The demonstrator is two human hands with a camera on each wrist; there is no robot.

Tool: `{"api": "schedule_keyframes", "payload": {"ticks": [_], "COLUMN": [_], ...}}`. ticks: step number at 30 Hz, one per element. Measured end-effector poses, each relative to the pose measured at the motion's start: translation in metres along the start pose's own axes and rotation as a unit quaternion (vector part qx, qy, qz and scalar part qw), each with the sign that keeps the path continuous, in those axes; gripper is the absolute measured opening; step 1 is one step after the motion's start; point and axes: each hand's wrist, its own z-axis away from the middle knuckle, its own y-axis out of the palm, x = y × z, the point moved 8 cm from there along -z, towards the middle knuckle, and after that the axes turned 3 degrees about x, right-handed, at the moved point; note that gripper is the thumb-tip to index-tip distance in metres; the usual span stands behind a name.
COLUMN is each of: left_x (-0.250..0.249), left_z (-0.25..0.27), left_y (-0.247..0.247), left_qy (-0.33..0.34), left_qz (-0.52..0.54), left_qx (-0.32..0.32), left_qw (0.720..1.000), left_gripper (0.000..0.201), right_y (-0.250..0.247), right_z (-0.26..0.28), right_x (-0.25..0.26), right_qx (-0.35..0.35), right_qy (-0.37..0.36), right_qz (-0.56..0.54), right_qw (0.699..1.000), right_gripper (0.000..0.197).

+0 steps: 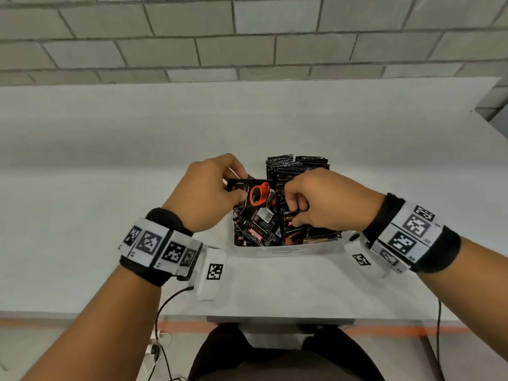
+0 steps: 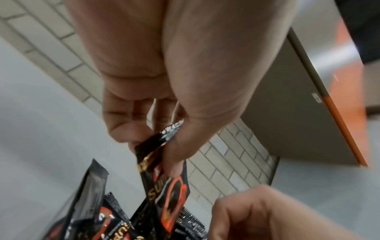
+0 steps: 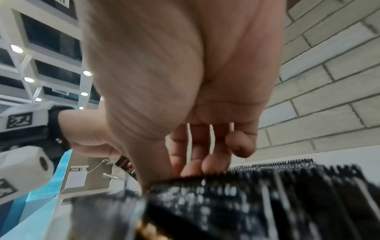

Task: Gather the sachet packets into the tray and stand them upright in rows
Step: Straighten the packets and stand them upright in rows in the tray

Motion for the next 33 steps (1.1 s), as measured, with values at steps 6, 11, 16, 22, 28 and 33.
{"api": "schedule_keyframes", "payload": {"ticks": [6,11,16,22,28,33], "left_x": [-0.001,-0.018,-0.028,-0.044,-0.045,-0.035], "left_z": [0.009,0.013,0.014,0.008,-0.002,-0.002], "left_y": [0.005,0.011,0.023,0.071,0.081,0.088], "left_qy": [-0.019,0.028,0.044,0.075,0.061,0.033], "left_qz": [0.173,0.151,0.099,-0.054,-0.078,-0.086], "left_qx": [0.025,0.057,0.062,0.122,0.106,0.123], "left_qw": [0.984,0.987,0.992,0.988,0.989,0.988], "left_gripper": [0.012,0.031,0.022,0.016,0.017,0.025], "right_y": [-0.022,-0.05,-0.009,-0.004,-0.015,-0.007], "right_z": [0.009,0.041,0.061,0.063,0.064,0.062], "right_x": [-0.006,-0.005,-0.012,-0.04,-0.045,-0.047], "right_qx": [-0.008,-0.052,0.016,-0.087,-0.146,-0.107], "right_qy": [0.004,-0.004,-0.002,0.004,-0.009,0.026], "right_qz": [-0.066,-0.162,-0.117,-0.081,-0.057,-0.058], "right_qw": [0.998,0.985,0.993,0.993,0.988,0.992], "right_gripper": [0.009,0.011,0.027,0.022,0.022,0.023]}}
